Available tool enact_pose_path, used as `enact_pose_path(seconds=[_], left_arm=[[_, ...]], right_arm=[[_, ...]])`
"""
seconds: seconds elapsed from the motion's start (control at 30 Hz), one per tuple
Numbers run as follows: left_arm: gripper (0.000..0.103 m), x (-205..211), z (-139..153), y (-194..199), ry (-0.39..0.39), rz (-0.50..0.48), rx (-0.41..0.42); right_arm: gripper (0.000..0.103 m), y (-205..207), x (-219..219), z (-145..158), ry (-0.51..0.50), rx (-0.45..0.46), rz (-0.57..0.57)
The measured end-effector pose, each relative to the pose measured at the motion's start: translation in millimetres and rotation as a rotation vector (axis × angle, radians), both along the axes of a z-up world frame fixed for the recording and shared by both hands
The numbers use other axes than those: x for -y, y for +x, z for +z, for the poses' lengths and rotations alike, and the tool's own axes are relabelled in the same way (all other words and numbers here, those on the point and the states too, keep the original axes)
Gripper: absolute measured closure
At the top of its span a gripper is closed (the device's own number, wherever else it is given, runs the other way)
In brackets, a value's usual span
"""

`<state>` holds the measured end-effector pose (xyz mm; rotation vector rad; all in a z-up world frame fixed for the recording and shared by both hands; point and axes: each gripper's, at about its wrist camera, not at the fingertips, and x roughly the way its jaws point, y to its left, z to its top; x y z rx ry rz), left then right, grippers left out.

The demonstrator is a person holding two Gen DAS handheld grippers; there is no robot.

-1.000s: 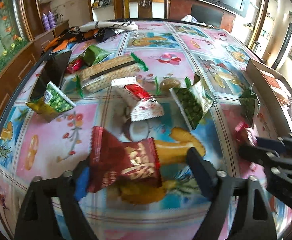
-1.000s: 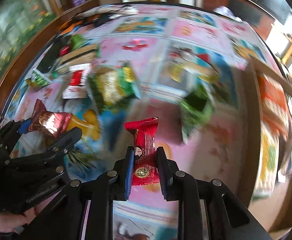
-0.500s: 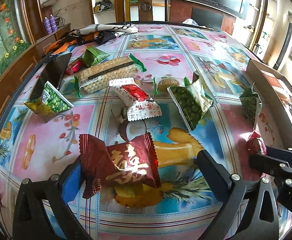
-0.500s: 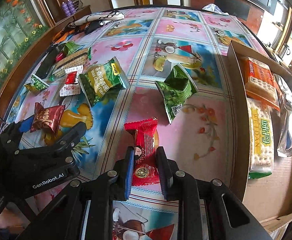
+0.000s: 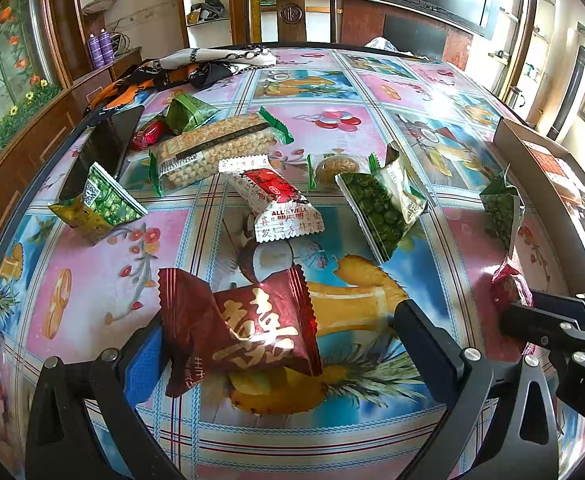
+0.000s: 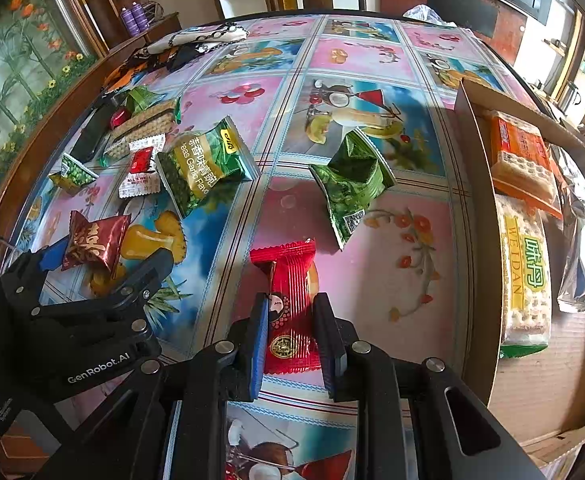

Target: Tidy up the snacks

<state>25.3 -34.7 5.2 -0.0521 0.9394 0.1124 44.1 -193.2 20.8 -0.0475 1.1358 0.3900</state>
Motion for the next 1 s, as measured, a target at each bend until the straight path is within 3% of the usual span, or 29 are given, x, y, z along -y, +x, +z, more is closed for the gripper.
enact_pose_path(seconds=[1.0], left_arm=[[0.000,0.1,0.1,-0.1,0.000,0.000,0.000]], right_arm=[[0.079,-4.3,1.5,-0.2,0.010,-0.005,0.016]])
